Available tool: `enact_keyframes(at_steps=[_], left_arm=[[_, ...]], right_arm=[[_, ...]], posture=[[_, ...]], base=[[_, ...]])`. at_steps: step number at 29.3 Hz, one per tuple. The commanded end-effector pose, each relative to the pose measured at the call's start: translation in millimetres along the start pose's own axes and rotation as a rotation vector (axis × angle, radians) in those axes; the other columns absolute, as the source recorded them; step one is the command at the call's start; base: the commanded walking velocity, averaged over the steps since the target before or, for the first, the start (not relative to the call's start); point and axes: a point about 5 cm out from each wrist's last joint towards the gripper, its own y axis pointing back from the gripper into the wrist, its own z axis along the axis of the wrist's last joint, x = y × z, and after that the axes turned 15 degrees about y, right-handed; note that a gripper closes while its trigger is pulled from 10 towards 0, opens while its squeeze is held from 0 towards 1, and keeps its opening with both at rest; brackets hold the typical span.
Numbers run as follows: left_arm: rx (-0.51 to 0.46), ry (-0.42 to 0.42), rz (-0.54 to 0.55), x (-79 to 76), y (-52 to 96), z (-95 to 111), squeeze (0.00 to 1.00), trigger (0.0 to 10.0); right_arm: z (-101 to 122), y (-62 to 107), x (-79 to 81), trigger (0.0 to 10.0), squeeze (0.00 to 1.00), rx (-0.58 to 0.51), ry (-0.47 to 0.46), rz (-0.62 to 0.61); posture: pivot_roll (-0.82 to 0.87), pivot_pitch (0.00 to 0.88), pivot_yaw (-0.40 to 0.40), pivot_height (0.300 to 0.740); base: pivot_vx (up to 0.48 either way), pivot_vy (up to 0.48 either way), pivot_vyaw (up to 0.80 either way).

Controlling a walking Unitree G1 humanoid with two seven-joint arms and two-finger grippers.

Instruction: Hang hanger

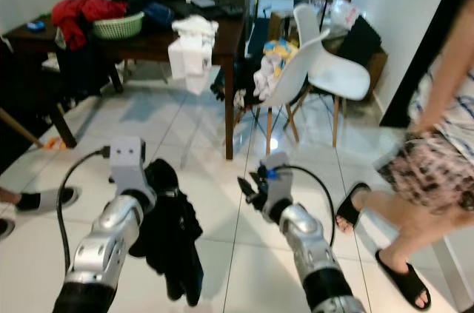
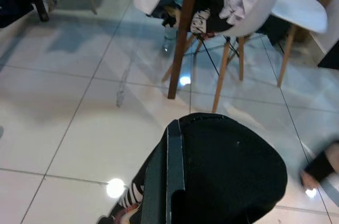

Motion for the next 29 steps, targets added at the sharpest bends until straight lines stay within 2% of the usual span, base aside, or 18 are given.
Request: enact_keyframes(at_steps=[1,29], left_arm=[[-0.004,0.014,-0.002,0.4,1.7,0.7,0.0,10.0],[0.012,0.001,-0.011,4.4,5.7,-2.3,0.0,10.0]], right_arm=[[-1.8,-1.5,5.2,10.0,0.0,0.009,-0.009,0.012],[-0.5,-2.7,9.3,10.0,0.0,-0.006,-0.026,0.012]], posture=[[-0.02,0.0,-0.054,0.74],[0.0,0.0,-0.045,0.74]], base=[[0.33,0.0,0.0],[0.325,0.0,0.0]])
